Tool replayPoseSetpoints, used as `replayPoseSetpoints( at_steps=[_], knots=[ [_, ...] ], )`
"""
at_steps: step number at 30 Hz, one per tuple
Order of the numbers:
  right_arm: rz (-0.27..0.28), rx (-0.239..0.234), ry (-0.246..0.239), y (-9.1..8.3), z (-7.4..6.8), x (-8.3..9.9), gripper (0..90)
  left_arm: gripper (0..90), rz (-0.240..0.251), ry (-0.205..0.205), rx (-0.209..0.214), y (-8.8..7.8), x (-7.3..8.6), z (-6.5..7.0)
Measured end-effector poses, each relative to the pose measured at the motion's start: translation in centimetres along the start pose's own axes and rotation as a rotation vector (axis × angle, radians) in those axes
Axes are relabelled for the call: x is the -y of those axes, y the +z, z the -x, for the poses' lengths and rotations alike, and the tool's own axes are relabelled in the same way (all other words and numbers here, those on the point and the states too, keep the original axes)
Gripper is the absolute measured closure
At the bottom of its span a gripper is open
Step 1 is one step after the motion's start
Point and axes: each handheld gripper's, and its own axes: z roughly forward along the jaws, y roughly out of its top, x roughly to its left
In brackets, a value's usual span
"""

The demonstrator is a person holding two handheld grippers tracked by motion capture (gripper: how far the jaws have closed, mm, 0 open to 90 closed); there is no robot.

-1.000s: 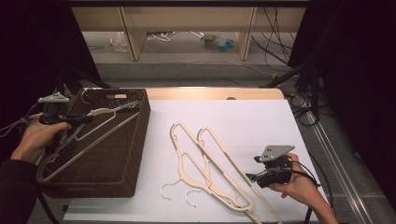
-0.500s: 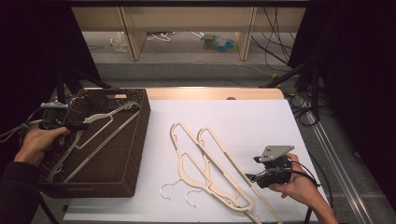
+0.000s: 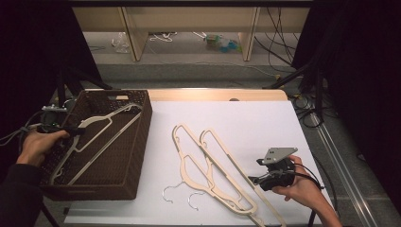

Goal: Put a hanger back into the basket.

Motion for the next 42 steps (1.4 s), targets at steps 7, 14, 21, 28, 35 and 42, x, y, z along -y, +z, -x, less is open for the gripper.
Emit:
replayPoseSetpoints(
  at_steps=[7,14,21,28,35,42],
  knots=[
    [0.000,0.000,0.002,0.0,0.0,0.0,33.3,57.6,0.001,-0.010,-0.029,-0.5,0.1,-0.2],
    [-0.001,0.000,0.000,0.0,0.0,0.0,33.3,78.2,0.010,0.026,-0.019,-0.4,0.0,0.0],
    [-0.001,0.000,-0.002,0.0,0.0,0.0,33.3,77.5,-0.004,0.007,-0.041,0.1,0.0,-0.2],
    [0.000,-0.003,0.000,0.0,0.0,0.0,33.2,74.4,-0.022,0.025,-0.058,-0.5,-0.2,0.1],
    [0.020,0.002,0.003,0.0,-0.2,-0.2,31.4,47.3,0.085,0.028,-0.064,-3.6,-0.6,1.7],
    [0.043,-0.003,0.025,-0.1,-1.2,-0.5,27.9,37.7,0.267,0.065,0.017,-7.3,-0.4,6.8]
  ],
)
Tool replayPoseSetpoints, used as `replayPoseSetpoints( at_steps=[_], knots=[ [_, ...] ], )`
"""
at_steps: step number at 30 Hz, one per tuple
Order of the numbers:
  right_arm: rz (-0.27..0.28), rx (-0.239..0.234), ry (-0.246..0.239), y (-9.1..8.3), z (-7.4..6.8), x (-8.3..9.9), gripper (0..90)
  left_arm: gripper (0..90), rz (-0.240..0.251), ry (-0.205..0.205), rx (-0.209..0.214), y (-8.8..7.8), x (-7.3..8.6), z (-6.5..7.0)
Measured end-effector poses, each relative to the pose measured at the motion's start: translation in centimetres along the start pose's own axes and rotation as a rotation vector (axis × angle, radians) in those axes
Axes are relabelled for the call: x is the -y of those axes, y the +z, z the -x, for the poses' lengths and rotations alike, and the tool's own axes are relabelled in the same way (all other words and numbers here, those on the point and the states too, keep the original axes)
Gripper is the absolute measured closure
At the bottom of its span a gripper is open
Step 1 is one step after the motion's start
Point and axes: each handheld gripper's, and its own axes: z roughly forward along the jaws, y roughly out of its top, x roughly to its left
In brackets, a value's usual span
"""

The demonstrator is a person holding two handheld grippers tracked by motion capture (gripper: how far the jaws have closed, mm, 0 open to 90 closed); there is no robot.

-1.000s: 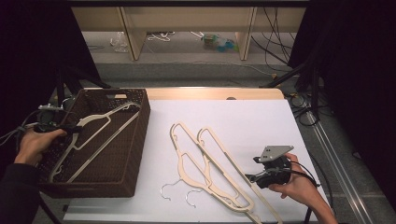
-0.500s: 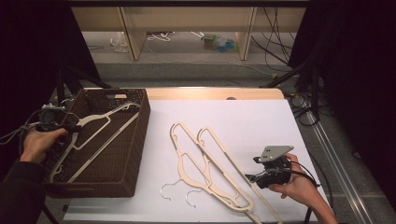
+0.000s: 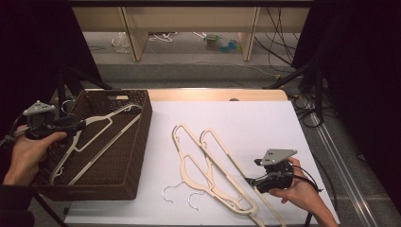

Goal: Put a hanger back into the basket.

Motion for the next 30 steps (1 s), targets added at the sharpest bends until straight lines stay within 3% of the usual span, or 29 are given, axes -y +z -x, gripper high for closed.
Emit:
replayPoseSetpoints(
  at_steps=[2,5,8,10,11,14,15,16,19,21,25,26,30],
  knots=[
    [0.005,-0.002,0.002,0.0,-0.4,-0.1,26.6,35.9,0.020,0.029,0.051,-0.5,0.0,2.0],
    [0.034,0.008,0.005,0.2,-1.3,-0.1,26.6,33.6,0.056,0.027,0.124,-0.8,0.3,5.0],
    [0.025,-0.008,0.019,0.0,-2.2,-0.2,26.6,32.6,0.081,0.071,0.173,-0.9,0.8,8.1],
    [0.031,-0.014,0.014,0.1,-3.1,-0.2,26.6,30.9,0.097,0.100,0.228,-0.7,1.2,11.1],
    [0.031,-0.014,0.014,0.1,-3.1,-0.2,26.6,30.7,0.097,0.100,0.228,-0.7,1.2,11.1],
    [0.032,-0.029,-0.002,0.5,-4.3,-0.3,26.6,30.2,0.110,0.117,0.291,-0.4,1.7,13.8],
    [0.032,-0.028,-0.007,0.5,-4.4,-0.3,26.6,30.0,0.109,0.145,0.327,0.0,2.0,15.2],
    [0.029,-0.038,-0.012,0.7,-4.7,-0.4,26.7,29.6,0.109,0.145,0.327,0.0,2.0,15.2],
    [0.029,-0.045,-0.021,1.0,-5.1,-0.4,27.5,28.7,0.105,0.173,0.377,0.5,3.0,17.4],
    [0.027,-0.048,-0.022,1.1,-5.3,-0.4,27.8,28.6,0.103,0.163,0.391,0.6,3.4,18.0],
    [0.028,-0.067,-0.030,1.5,-5.9,-0.4,29.1,27.6,0.104,0.180,0.422,1.0,4.6,19.7],
    [0.024,-0.077,-0.029,1.7,-6.2,-0.5,29.1,26.1,0.084,0.224,0.444,1.4,5.1,20.4],
    [0.016,-0.083,-0.032,2.0,-6.6,-0.4,29.6,24.9,0.080,0.265,0.465,1.9,5.9,21.6]
  ],
)
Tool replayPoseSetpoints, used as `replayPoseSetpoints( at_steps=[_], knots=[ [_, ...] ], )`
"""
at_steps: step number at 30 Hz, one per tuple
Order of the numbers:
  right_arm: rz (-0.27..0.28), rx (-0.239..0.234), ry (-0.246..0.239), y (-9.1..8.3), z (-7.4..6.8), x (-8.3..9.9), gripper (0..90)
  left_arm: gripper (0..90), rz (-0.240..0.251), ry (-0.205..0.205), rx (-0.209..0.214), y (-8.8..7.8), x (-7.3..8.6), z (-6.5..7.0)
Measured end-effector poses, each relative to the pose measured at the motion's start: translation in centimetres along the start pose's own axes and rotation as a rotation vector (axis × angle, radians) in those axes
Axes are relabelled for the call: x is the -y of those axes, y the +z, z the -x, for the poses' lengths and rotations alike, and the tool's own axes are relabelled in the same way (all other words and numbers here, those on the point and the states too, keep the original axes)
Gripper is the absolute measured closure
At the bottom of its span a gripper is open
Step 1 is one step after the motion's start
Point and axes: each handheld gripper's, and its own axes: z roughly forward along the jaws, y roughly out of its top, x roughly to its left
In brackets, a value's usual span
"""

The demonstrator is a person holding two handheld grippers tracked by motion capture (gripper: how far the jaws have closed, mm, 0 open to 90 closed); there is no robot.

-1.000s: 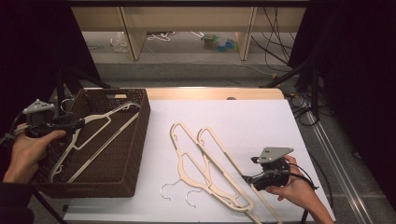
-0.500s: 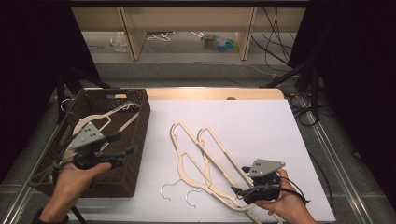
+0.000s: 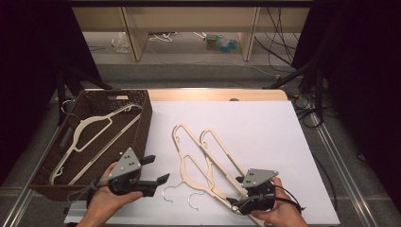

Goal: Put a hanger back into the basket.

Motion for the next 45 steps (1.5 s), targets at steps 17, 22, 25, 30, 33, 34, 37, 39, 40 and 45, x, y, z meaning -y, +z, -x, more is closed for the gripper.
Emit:
replayPoseSetpoints(
  at_steps=[17,22,25,30,33,34,37,39,40,45],
  knots=[
    [-0.019,-0.017,-0.020,1.5,-1.2,0.0,31.2,21.8,-0.001,0.028,0.000,1.1,2.3,1.0],
    [-0.027,-0.021,-0.033,1.7,-1.5,-0.3,33.2,21.1,0.017,0.015,0.002,0.8,2.6,1.1],
    [-0.034,-0.029,-0.043,2.1,-1.7,-0.3,34.4,21.0,0.015,0.007,-0.007,0.8,2.8,1.2],
    [-0.079,-0.053,-0.037,3.0,-2.1,-0.8,38.4,21.0,0.002,0.024,0.002,1.1,3.3,1.3],
    [-0.107,-0.062,-0.046,3.7,-2.2,-1.1,40.5,21.1,0.004,0.034,0.004,1.1,3.2,1.3],
    [-0.107,-0.062,-0.046,3.7,-2.2,-1.1,40.5,21.1,0.004,0.034,0.004,1.1,3.2,1.3],
    [-0.141,-0.053,-0.058,4.1,-2.1,-1.2,42.6,21.2,0.002,0.049,0.014,1.1,3.3,1.4],
    [-0.154,-0.055,-0.050,4.3,-2.3,-1.4,44.5,21.3,0.002,0.041,0.017,1.1,3.4,1.6],
    [-0.160,-0.056,-0.061,4.5,-2.4,-1.5,45.7,21.5,-0.004,0.055,0.012,1.0,3.4,1.6],
    [-0.194,-0.067,-0.070,5.3,-2.8,-1.7,47.1,22.1,-0.001,0.044,0.019,1.1,3.5,1.7]
  ],
)
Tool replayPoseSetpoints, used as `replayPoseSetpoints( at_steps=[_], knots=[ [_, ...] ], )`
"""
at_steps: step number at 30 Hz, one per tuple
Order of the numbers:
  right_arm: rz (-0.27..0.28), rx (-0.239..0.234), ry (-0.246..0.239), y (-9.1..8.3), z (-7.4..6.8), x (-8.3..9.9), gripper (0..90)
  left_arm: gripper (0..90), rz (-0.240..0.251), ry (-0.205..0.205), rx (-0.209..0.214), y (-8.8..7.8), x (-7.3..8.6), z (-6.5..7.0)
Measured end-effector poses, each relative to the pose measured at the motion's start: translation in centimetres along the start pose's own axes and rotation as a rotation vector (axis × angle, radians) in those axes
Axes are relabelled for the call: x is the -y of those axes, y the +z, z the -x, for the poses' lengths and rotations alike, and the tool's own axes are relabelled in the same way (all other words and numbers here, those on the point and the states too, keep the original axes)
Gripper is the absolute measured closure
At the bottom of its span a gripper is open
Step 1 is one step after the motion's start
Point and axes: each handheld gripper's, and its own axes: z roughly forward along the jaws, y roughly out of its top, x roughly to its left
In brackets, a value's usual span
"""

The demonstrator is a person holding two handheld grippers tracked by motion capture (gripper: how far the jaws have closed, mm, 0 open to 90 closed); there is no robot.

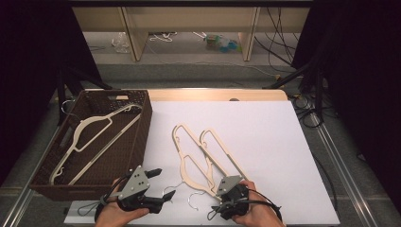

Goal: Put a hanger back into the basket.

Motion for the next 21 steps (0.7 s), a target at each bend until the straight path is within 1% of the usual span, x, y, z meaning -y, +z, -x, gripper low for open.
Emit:
replayPoseSetpoints(
  at_steps=[1,2,3,5,6,7,8,9,10,11,14,16,17,18,19,20,21],
  knots=[
    [0.000,0.000,0.000,0.0,0.0,0.0,47.1,22.1,-0.004,0.001,-0.004,0.0,0.0,0.0],
    [-0.021,0.006,0.003,0.3,-0.1,0.0,47.9,22.0,-0.004,0.001,-0.002,0.0,0.0,0.0],
    [-0.021,0.006,0.003,0.3,-0.1,0.0,47.9,22.0,-0.005,0.001,-0.002,0.0,0.0,0.0],
    [-0.030,-0.013,0.026,0.4,0.0,0.0,49.1,22.0,-0.006,0.003,-0.003,0.0,0.0,0.0],
    [-0.030,-0.013,0.026,0.4,0.0,0.0,49.1,22.0,-0.008,0.020,-0.004,0.0,0.0,-0.1],
    [-0.039,-0.015,0.026,0.6,-0.3,-0.1,50.2,22.1,-0.010,0.017,-0.005,0.0,0.0,-0.2],
    [-0.053,-0.040,0.020,0.6,-0.3,0.0,54.4,22.1,-0.008,0.008,0.000,0.1,0.1,-0.2],
    [-0.053,-0.040,0.020,0.6,-0.3,0.0,54.4,22.1,-0.007,0.001,0.002,0.1,0.1,-0.2],
    [-0.059,-0.045,0.015,0.7,-0.5,0.0,54.5,22.2,-0.007,0.003,-0.001,0.1,0.1,-0.2],
    [-0.062,-0.042,0.020,0.7,-0.5,0.0,55.9,22.2,-0.007,0.016,-0.001,0.1,0.1,-0.3],
    [-0.063,-0.033,0.039,0.7,-0.4,-0.1,57.8,22.3,-0.010,-0.002,-0.004,0.1,0.2,-0.2],
    [-0.066,-0.031,0.044,0.7,-0.4,-0.2,57.7,22.3,-0.013,-0.001,-0.006,0.1,0.2,-0.2],
    [-0.068,-0.018,0.044,0.9,-0.6,-0.4,56.5,22.3,-0.013,0.004,-0.005,0.1,0.1,-0.3],
    [-0.084,-0.013,0.038,0.9,-0.8,-0.7,56.0,22.3,-0.015,0.007,-0.006,0.2,0.1,-0.3],
    [-0.086,-0.003,0.025,1.0,-0.9,-0.8,56.5,22.3,-0.015,0.004,-0.006,0.2,0.2,-0.3],
    [-0.094,-0.002,0.025,1.1,-0.9,-1.0,58.2,22.3,-0.016,0.014,-0.007,0.2,0.2,-0.3],
    [-0.094,-0.002,0.025,1.1,-0.9,-1.0,58.2,22.3,-0.015,0.012,-0.007,0.2,0.2,-0.3]
  ],
)
